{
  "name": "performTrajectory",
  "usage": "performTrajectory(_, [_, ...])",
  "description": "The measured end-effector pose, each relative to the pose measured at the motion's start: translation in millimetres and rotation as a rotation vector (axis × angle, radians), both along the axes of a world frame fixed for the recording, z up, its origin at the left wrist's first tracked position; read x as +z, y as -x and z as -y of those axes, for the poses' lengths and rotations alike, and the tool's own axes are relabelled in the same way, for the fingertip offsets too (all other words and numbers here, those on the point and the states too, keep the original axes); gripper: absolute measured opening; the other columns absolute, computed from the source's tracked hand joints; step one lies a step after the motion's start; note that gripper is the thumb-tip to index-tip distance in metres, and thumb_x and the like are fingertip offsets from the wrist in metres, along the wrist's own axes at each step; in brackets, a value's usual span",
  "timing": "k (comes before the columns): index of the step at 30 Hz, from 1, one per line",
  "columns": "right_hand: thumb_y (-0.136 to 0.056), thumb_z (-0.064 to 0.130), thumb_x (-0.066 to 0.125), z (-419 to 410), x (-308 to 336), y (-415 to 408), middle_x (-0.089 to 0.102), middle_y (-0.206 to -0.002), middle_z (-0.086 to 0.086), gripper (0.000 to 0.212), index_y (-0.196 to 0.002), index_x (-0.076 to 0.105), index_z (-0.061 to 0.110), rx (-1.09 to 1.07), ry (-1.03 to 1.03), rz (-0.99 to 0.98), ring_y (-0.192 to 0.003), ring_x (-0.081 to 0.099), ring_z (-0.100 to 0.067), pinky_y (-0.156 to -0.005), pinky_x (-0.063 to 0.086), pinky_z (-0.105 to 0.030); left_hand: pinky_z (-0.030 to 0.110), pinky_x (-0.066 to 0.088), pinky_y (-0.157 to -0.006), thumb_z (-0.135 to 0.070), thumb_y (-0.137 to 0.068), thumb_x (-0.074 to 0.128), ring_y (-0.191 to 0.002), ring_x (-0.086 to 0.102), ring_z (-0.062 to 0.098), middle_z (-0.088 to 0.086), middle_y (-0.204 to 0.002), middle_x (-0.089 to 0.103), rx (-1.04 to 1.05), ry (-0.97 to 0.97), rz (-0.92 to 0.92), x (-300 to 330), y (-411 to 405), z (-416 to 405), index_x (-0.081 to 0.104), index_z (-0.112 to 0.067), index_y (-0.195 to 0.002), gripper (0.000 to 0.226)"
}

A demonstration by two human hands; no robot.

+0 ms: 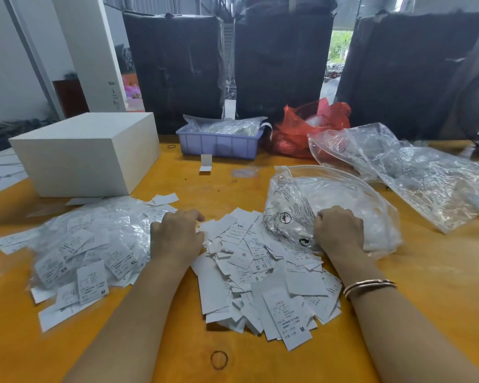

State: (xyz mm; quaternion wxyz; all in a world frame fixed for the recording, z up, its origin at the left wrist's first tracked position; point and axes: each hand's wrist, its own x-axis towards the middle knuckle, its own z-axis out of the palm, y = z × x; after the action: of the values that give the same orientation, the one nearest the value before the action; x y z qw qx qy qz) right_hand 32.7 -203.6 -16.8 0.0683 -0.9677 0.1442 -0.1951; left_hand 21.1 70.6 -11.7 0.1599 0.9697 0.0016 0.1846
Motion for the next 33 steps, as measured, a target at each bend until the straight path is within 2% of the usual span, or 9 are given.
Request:
performTrajectory(5, [-0.09, 0.022, 0.052, 0, -1, -1, 0.064, -0.095, -0.006, 0.021, -0.093, 0.071, 0.014, 0.003, -0.044, 0.094, -0.093, 0.053, -0.025, -0.08, 0.037, -0.035, 0.037, 0.037, -0.088, -0.026, -0.089, 0.06, -0.108, 0.051, 0.02, -0.003, -0.109, 0.064, -0.164, 0.121, 0.124, 0, 4, 12, 0.066, -0.023, -0.108, 0.02])
performTrajectory(10, [-0.09, 0.022, 0.058, 1, 0, 5, 0.066, -0.099, -0.008, 0.017, -0.095, 0.07, 0.011, 0.026, -0.164, 0.353, -0.093, 0.054, -0.029, -0.077, 0.031, -0.035, 0.04, 0.043, -0.088, -0.017, -0.088, 0.063, -0.096, 0.051, 0.015, -0.01, -0.092, 0.062, -0.356, 0.295, 0.172, 0, 10, 27, 0.069, -0.02, -0.1, 0.013])
performTrajectory(13, [-0.094, 0.021, 0.046, -1, -1, 1, 0.063, -0.11, -0.007, 0.025, -0.112, 0.063, 0.015, 0.02, -0.093, 0.13, -0.104, 0.053, -0.027, -0.086, 0.032, -0.037, 0.042, 0.043, -0.09, -0.015, -0.09, 0.06, -0.097, 0.052, 0.015, -0.013, -0.09, 0.059, -0.382, 0.325, 0.125, -2, 10, 32, 0.068, -0.02, -0.101, 0.015])
performTrajectory(16, [-0.093, 0.017, 0.044, 1, -3, -2, 0.059, -0.104, -0.005, 0.025, -0.105, 0.066, 0.016, -0.01, 0.056, -0.015, -0.101, 0.051, -0.025, -0.084, 0.034, -0.035, 0.041, 0.042, -0.093, -0.012, -0.091, 0.058, -0.103, 0.053, 0.017, -0.008, -0.098, 0.064, -0.39, 0.31, 0.065, -6, 12, 37, 0.068, -0.019, -0.105, 0.019])
performTrajectory(19, [-0.092, 0.02, 0.049, 1, -3, -3, 0.061, -0.1, -0.005, 0.022, -0.098, 0.07, 0.017, -0.009, 0.035, 0.042, -0.097, 0.052, -0.025, -0.081, 0.034, -0.034, 0.035, 0.042, -0.093, -0.012, -0.091, 0.057, -0.106, 0.053, 0.017, -0.003, -0.105, 0.065, -0.391, 0.277, 0.05, -9, 11, 38, 0.068, -0.018, -0.108, 0.021])
performTrajectory(23, [-0.087, 0.021, 0.063, 2, 0, 0, 0.064, -0.096, -0.007, 0.011, -0.09, 0.067, 0.012, 0.024, -0.172, 0.294, -0.092, 0.054, -0.028, -0.078, 0.03, -0.035, 0.03, 0.041, -0.09, -0.01, -0.09, 0.058, -0.101, 0.052, 0.015, -0.004, -0.103, 0.065, -0.39, 0.325, 0.074, -9, 10, 39, 0.068, -0.019, -0.105, 0.02])
performTrajectory(25, [-0.085, 0.023, 0.066, 2, 1, 3, 0.065, -0.092, -0.007, 0.013, -0.086, 0.066, 0.011, 0.035, -0.234, 0.386, -0.091, 0.054, -0.029, -0.075, 0.025, -0.034, 0.026, 0.041, -0.086, -0.009, -0.09, 0.058, -0.098, 0.052, 0.014, -0.006, -0.101, 0.064, -0.388, 0.382, 0.088, -8, 11, 40, 0.068, -0.018, -0.103, 0.02])
performTrajectory(29, [-0.092, 0.029, 0.057, -1, -1, 5, 0.067, -0.096, -0.007, 0.023, -0.094, 0.071, 0.011, 0.058, -0.18, 0.432, -0.093, 0.054, -0.03, -0.074, 0.018, -0.033, 0.031, 0.046, -0.086, -0.007, -0.091, 0.057, -0.094, 0.055, 0.015, -0.007, -0.097, 0.064, -0.392, 0.489, 0.118, -5, 11, 42, 0.069, -0.017, -0.1, 0.017])
performTrajectory(33, [-0.096, 0.029, 0.049, 2, -4, 4, 0.068, -0.106, -0.005, 0.027, -0.106, 0.071, 0.017, 0.017, -0.167, 0.397, -0.098, 0.054, -0.031, -0.078, 0.023, -0.035, 0.032, 0.047, -0.086, -0.008, -0.091, 0.057, -0.094, 0.056, 0.016, -0.007, -0.096, 0.063, -0.39, 0.498, 0.117, -5, 10, 41, 0.069, -0.016, -0.099, 0.017])
